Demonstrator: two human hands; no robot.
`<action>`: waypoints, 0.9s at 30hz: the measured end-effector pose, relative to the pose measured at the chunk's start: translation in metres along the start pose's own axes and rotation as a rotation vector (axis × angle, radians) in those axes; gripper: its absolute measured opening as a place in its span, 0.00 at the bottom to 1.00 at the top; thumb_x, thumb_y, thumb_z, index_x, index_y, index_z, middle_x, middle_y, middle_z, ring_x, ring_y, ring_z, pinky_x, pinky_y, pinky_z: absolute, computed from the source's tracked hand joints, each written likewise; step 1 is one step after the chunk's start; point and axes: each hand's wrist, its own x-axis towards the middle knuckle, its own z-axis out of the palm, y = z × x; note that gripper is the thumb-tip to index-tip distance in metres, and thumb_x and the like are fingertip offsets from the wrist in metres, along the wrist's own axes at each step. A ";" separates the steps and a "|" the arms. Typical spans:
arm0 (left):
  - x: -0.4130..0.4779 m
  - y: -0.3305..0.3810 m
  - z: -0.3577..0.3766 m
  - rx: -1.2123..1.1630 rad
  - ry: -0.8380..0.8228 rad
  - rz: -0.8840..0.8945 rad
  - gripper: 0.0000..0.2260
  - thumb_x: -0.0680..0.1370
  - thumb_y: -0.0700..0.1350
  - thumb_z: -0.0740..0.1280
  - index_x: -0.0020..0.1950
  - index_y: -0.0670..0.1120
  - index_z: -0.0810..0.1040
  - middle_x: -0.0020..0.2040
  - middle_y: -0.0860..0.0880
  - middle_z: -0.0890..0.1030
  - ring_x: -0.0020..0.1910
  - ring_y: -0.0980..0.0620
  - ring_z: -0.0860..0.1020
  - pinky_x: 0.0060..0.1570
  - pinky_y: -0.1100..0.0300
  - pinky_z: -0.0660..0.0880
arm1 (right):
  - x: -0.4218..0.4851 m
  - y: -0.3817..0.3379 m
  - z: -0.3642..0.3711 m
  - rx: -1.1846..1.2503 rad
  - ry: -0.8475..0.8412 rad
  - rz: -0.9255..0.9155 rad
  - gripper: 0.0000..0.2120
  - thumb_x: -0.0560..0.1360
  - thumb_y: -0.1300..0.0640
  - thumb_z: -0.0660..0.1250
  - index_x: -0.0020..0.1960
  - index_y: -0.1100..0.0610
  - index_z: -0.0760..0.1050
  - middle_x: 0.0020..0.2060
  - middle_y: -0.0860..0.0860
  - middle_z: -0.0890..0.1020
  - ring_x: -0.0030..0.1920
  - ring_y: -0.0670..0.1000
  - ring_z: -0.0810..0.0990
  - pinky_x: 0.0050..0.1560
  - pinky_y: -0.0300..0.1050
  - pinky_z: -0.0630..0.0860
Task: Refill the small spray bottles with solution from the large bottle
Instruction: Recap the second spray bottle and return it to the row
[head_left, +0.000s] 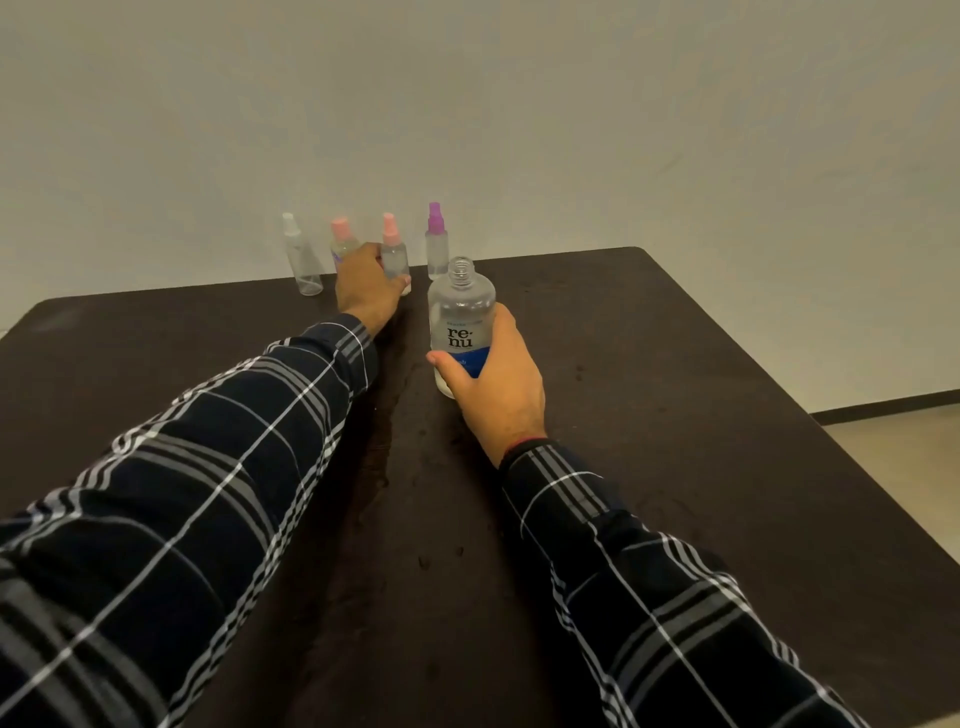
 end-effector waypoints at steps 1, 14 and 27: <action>0.002 0.000 0.002 -0.003 0.005 -0.001 0.19 0.74 0.45 0.76 0.63 0.45 0.79 0.58 0.47 0.83 0.57 0.46 0.80 0.61 0.48 0.77 | 0.000 0.001 0.000 -0.003 0.001 -0.002 0.32 0.71 0.44 0.75 0.70 0.45 0.64 0.64 0.42 0.76 0.65 0.44 0.75 0.63 0.43 0.72; 0.013 0.000 0.015 0.040 0.057 -0.017 0.18 0.76 0.44 0.72 0.64 0.44 0.75 0.60 0.44 0.80 0.59 0.42 0.78 0.58 0.48 0.75 | 0.002 0.003 0.001 -0.022 -0.015 -0.008 0.33 0.72 0.45 0.75 0.71 0.47 0.64 0.65 0.43 0.75 0.66 0.45 0.74 0.65 0.45 0.72; -0.015 0.004 0.004 0.045 0.231 -0.048 0.10 0.81 0.48 0.66 0.58 0.46 0.70 0.55 0.46 0.78 0.51 0.45 0.78 0.47 0.54 0.71 | -0.002 0.001 0.001 -0.032 -0.010 -0.008 0.31 0.72 0.46 0.74 0.70 0.49 0.65 0.64 0.45 0.76 0.65 0.48 0.75 0.63 0.45 0.72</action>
